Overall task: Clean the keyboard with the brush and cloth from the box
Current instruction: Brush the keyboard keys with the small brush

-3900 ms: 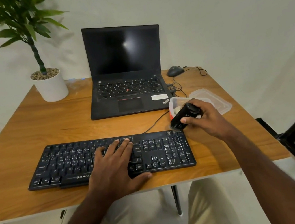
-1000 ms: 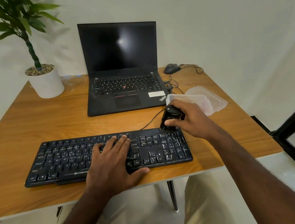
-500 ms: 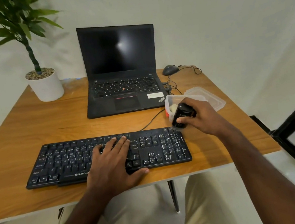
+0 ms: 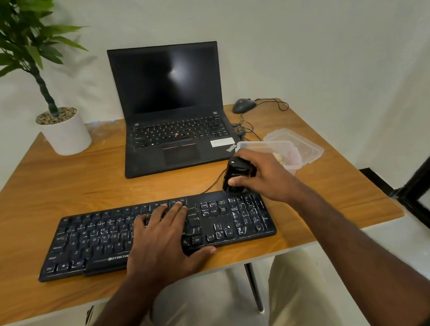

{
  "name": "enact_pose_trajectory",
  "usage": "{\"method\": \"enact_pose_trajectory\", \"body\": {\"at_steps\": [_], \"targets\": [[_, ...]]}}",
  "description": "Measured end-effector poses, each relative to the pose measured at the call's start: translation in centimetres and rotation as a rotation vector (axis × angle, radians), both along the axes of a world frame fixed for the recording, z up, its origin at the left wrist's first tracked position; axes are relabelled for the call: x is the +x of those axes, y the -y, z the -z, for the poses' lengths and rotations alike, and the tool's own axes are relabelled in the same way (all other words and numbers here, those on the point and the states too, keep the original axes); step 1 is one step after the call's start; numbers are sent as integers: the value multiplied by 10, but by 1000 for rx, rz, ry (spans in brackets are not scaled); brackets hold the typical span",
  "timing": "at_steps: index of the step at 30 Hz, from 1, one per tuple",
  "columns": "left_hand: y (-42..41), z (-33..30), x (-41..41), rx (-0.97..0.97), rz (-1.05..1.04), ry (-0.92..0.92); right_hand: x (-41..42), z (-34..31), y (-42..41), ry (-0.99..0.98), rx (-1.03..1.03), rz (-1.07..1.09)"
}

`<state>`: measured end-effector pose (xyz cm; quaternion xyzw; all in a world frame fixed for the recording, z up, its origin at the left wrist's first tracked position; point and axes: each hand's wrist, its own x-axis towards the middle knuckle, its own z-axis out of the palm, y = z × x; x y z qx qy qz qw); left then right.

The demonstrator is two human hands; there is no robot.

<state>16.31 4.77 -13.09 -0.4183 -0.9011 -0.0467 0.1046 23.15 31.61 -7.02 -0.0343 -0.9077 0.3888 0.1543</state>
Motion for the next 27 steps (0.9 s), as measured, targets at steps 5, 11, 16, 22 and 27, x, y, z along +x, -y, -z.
{"method": "enact_pose_trajectory", "body": {"at_steps": [5, 11, 16, 22, 27], "targets": [[-20, -12, 20, -57, -7, 85, 1, 0, 7, -86, 10, 120], [-45, -22, 49, -73, -6, 129, -9, -8, 45, -155, -70, 79], [-6, -25, 32, 281, -39, 56, -30, -5, 77, -115, -87, -24], [104, -15, -43, 363, -341, 164, -61, -4, 129, -87, -130, -184], [138, 8, -65, 322, -435, 272, -93, -5, 179, -27, -128, -320]]}}
